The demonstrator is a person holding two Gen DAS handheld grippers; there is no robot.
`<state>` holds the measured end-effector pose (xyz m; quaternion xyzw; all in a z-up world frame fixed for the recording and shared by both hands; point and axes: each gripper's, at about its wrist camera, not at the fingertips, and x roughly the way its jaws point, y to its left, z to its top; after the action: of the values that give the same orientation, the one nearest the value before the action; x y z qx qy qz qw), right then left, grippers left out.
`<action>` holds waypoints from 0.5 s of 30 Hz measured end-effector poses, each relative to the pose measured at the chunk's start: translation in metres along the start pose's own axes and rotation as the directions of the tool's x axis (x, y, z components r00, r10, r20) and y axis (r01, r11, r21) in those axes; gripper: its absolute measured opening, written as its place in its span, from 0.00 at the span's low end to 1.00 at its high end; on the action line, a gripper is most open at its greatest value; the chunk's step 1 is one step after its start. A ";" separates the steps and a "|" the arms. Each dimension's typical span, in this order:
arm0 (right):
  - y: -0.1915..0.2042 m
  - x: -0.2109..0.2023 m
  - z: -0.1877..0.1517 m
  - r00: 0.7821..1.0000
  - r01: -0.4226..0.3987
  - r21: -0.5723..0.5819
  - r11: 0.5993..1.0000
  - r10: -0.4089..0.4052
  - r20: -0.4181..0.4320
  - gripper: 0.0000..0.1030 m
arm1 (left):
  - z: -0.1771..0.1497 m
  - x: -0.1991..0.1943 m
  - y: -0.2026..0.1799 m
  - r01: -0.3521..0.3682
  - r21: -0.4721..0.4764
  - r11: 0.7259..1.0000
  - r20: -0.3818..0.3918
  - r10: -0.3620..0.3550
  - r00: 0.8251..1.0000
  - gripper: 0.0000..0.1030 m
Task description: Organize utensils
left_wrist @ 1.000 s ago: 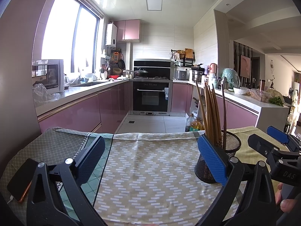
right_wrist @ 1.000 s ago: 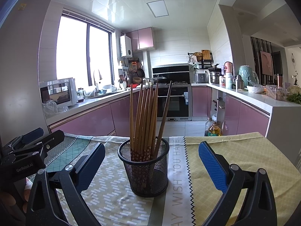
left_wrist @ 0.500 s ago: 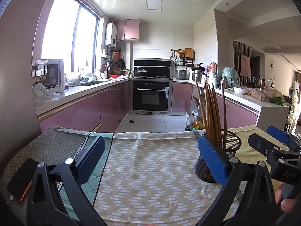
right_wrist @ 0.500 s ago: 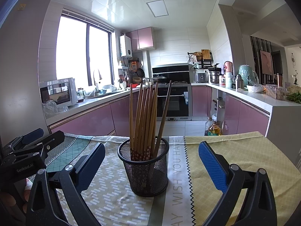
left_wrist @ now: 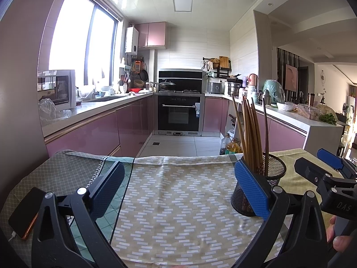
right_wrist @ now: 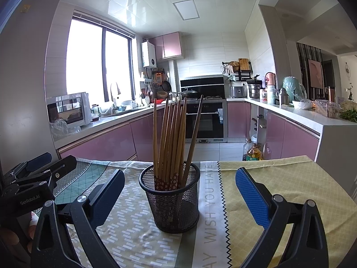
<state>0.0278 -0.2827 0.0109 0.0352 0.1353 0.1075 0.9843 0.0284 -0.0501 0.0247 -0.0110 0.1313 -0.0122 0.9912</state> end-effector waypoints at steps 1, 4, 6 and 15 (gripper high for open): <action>0.000 0.000 0.000 1.000 0.000 0.000 1.000 0.000 0.000 0.93 | 0.000 0.000 0.000 0.000 0.000 1.000 0.000 0.000 1.000 0.94; 0.000 0.001 0.000 1.000 -0.001 0.000 1.000 0.001 -0.001 0.93 | -0.001 0.000 -0.001 0.000 0.000 1.000 0.001 0.000 1.000 0.94; 0.000 0.001 0.000 1.000 0.000 0.000 1.000 0.000 -0.003 0.93 | -0.001 0.000 -0.001 0.000 0.000 1.000 0.000 0.000 1.000 0.94; 0.000 0.001 0.000 1.000 -0.002 0.002 1.000 0.002 -0.003 0.93 | 0.000 0.000 -0.001 -0.001 0.001 1.000 0.000 0.001 1.000 0.94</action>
<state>0.0290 -0.2823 0.0109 0.0363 0.1367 0.1082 0.9840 0.0281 -0.0509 0.0245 -0.0103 0.1314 -0.0117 0.9912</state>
